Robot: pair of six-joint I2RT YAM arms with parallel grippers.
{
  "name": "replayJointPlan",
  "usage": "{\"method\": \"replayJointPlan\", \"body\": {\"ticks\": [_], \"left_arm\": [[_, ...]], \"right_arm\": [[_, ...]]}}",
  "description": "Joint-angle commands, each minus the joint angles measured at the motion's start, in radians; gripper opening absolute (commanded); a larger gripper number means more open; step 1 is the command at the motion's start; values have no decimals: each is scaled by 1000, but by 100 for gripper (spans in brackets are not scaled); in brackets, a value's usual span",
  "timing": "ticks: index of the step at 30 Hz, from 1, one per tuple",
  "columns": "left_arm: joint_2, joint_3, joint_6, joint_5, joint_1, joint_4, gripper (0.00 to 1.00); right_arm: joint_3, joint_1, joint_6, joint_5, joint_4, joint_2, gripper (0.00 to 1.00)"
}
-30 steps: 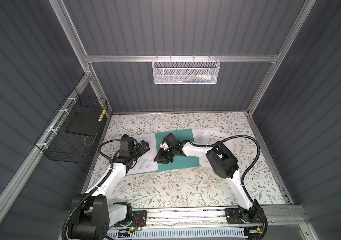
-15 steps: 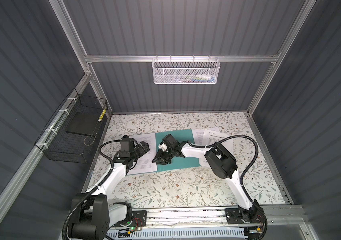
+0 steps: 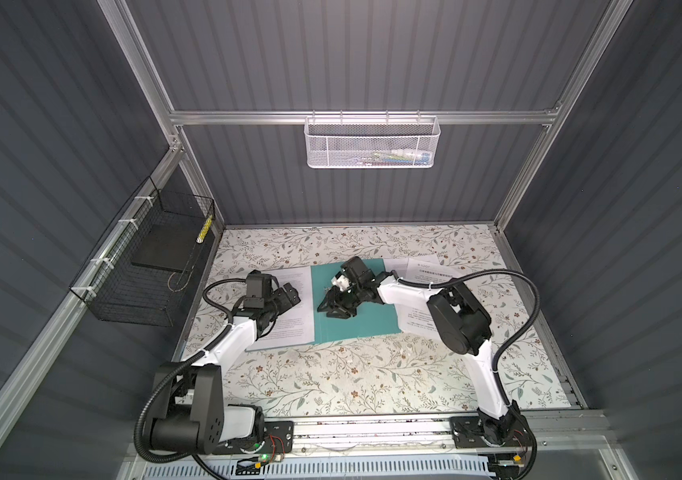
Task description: Put the files into the folder
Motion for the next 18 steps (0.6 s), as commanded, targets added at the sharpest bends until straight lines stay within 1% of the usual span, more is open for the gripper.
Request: {"method": "replayJointPlan", "body": {"ticks": [1,2,4,6,7,8,10,12,15,18], "left_arm": [[52,53,39,19,8,-61,94],[59,53,41,21,6,-78,93],[56,49,49,6,-8,-124,89],[33,28,62,13,-21,-133,85],[23,21,73,18,-33,-138,84],[20,22,90,13,-50,-151,84],[30,43,139,-41,-118,-197,83],[51,64,161,-83,-175,-230,82],[62,43,135,-64,-184,-230,78],[23,5,113,-70,-184,-219,77]], "right_arm": [[72,-17,-173,74,-214,-54,40],[74,-26,-188,86,-225,-52,38],[87,-40,-227,126,-249,-48,31],[117,-46,-268,163,-278,-33,23],[138,-46,-291,187,-293,-23,20],[154,-46,-310,201,-299,-14,19],[206,-48,-334,202,-329,14,17],[241,-48,-343,189,-347,38,15],[225,-46,-327,170,-327,45,14],[196,-44,-311,150,-305,45,15]]}}
